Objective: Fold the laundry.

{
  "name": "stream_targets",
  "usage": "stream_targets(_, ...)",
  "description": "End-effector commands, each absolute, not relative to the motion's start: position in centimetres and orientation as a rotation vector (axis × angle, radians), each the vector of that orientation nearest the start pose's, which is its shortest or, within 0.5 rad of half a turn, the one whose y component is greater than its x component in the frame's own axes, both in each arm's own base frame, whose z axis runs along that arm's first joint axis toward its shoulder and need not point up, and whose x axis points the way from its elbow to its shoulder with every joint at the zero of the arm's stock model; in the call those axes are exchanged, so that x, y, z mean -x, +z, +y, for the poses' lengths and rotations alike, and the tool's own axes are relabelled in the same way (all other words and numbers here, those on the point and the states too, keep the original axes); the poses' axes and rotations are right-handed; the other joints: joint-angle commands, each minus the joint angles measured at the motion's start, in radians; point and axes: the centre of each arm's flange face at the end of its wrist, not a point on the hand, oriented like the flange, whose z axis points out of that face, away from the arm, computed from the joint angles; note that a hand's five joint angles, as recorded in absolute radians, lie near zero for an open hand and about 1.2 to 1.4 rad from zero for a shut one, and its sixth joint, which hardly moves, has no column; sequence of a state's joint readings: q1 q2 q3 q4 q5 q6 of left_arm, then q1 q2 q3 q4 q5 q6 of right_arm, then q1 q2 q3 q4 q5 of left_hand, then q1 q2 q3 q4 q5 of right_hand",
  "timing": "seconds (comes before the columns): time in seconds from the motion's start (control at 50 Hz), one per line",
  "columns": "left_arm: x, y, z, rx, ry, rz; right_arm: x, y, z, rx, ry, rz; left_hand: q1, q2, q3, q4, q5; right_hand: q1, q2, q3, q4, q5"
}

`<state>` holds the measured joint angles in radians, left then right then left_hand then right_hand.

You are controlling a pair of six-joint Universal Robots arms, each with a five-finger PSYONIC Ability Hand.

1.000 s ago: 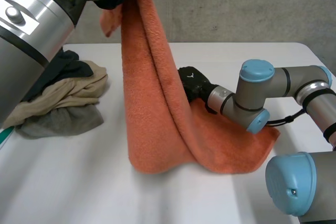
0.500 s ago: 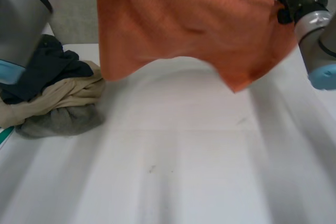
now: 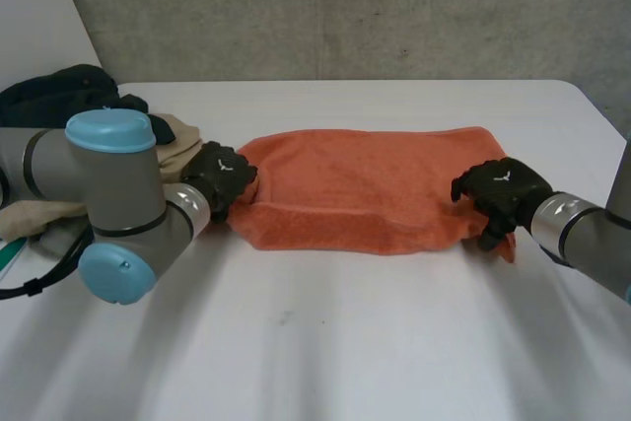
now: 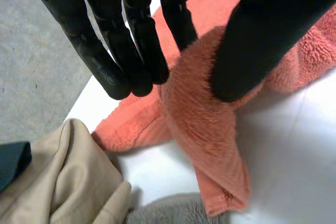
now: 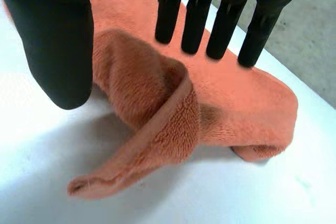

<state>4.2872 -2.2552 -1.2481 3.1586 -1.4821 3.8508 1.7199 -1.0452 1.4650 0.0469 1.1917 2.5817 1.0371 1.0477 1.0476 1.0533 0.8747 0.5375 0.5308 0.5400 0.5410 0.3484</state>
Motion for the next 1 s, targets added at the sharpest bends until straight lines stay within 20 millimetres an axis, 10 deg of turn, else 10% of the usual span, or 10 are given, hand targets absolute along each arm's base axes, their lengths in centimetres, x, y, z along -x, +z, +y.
stream_targets(0.02,28.7,16.8,-31.6,-1.335,-1.783,2.105,-20.9,18.9,-32.9,0.798,-1.577,2.336,-0.306,-0.317,-0.317,-0.323,-0.319,-0.190,-0.183,-0.192,-0.193,-0.175)
stream_targets(0.14,27.3,18.2,-31.5,-1.237,-1.791,2.209,-18.6,20.9,-33.0,0.530,-1.554,2.437,-0.398,-0.409,-0.408,-0.414,-0.410,-0.246,-0.239,-0.248,-0.249,-0.231)
stream_targets(0.46,23.9,17.2,-33.4,-0.938,-1.738,2.632,-18.6,15.6,-34.6,0.408,-1.436,2.608,-0.533,-0.544,-0.543,-0.549,-0.545,-0.114,-0.107,-0.116,-0.117,-0.099)
stream_targets(0.54,24.2,16.4,-33.6,-0.967,-1.706,2.690,-18.9,13.9,-35.4,0.354,-1.409,2.615,-0.533,-0.544,-0.544,-0.549,-0.545,0.203,0.209,0.200,0.199,0.217)
stream_targets(0.6,24.7,15.7,-33.6,-1.002,-1.654,2.728,-18.9,13.5,-35.9,0.337,-1.407,2.619,-0.507,-0.517,-0.517,-0.523,-0.519,0.858,0.864,0.855,0.854,0.872)
stream_targets(0.76,25.4,14.9,-34.6,-0.985,-1.582,2.724,-17.3,17.3,-35.6,0.384,-1.565,2.543,0.358,0.348,0.348,0.342,0.346,0.859,0.865,0.856,0.855,0.873)
stream_targets(0.92,24.7,20.1,-34.1,-0.949,-1.676,2.619,-14.9,22.4,-35.2,0.690,-1.793,2.490,0.359,0.349,0.349,0.343,0.347,0.859,0.865,0.856,0.855,0.873)
stream_targets(1.0,24.0,27.9,-31.6,-0.972,-1.907,2.429,-14.1,26.8,-34.0,0.838,-1.921,2.464,0.359,0.349,0.349,0.343,0.347,0.859,0.865,0.856,0.855,0.873)
